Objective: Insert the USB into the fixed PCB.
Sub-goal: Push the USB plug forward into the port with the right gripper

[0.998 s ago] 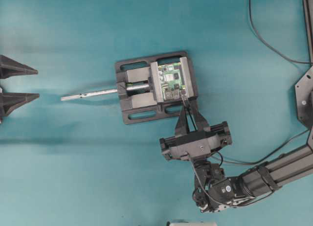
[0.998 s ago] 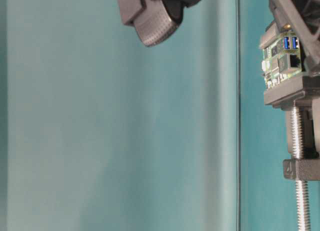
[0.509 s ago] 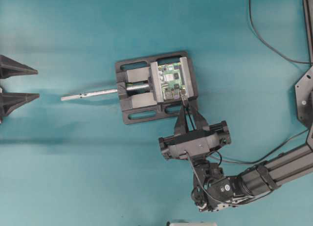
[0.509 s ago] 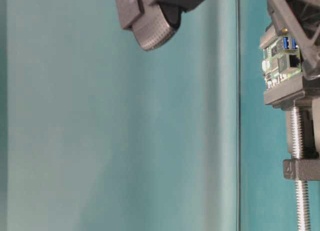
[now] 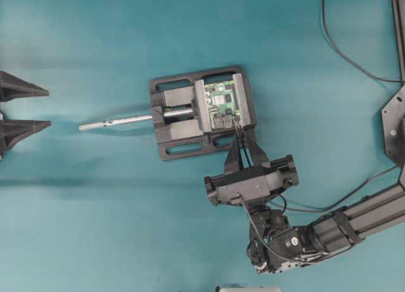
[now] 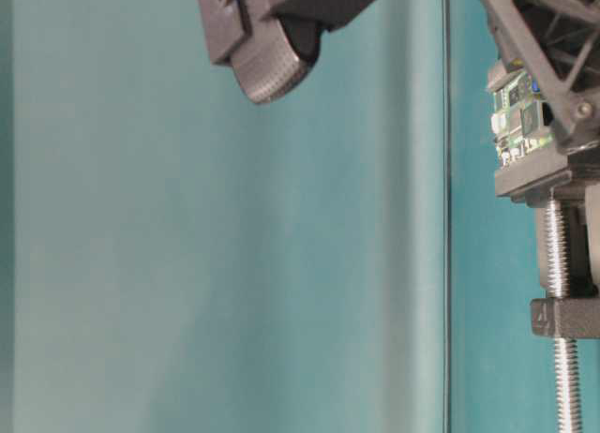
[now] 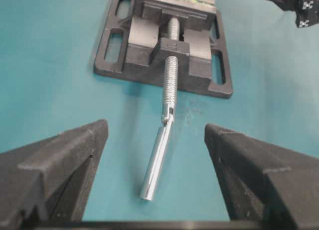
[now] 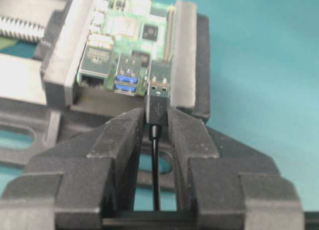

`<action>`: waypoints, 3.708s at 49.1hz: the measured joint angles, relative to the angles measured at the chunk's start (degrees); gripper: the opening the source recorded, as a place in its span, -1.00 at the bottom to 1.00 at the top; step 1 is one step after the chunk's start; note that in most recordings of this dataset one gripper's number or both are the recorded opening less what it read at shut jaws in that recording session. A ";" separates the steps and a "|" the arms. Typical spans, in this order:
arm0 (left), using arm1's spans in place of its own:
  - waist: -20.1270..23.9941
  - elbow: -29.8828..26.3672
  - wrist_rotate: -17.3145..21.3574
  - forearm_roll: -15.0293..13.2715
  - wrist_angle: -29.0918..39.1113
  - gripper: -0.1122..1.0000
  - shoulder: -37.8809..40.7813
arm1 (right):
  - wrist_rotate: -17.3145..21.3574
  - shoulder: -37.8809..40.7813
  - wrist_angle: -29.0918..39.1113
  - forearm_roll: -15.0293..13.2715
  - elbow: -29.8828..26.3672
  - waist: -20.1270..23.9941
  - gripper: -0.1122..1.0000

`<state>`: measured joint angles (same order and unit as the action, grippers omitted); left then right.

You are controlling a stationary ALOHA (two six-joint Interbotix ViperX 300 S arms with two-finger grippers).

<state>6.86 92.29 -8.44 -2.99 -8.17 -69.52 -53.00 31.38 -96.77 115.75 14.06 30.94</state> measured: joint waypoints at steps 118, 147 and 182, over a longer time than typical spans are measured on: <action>0.00 0.00 -0.09 -0.09 0.00 0.93 0.00 | -0.18 -0.44 2.29 -1.05 0.88 -2.29 -0.42; 0.00 0.00 0.00 0.00 0.00 0.93 0.00 | -0.18 -0.35 2.55 -1.58 0.97 -2.72 -0.42; 0.00 0.00 0.00 0.00 0.00 0.93 0.00 | 0.97 -0.35 2.64 -2.37 1.49 -2.90 -0.42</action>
<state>6.86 92.29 -8.44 -2.99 -8.17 -69.52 -52.03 31.03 -94.13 113.38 15.56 28.04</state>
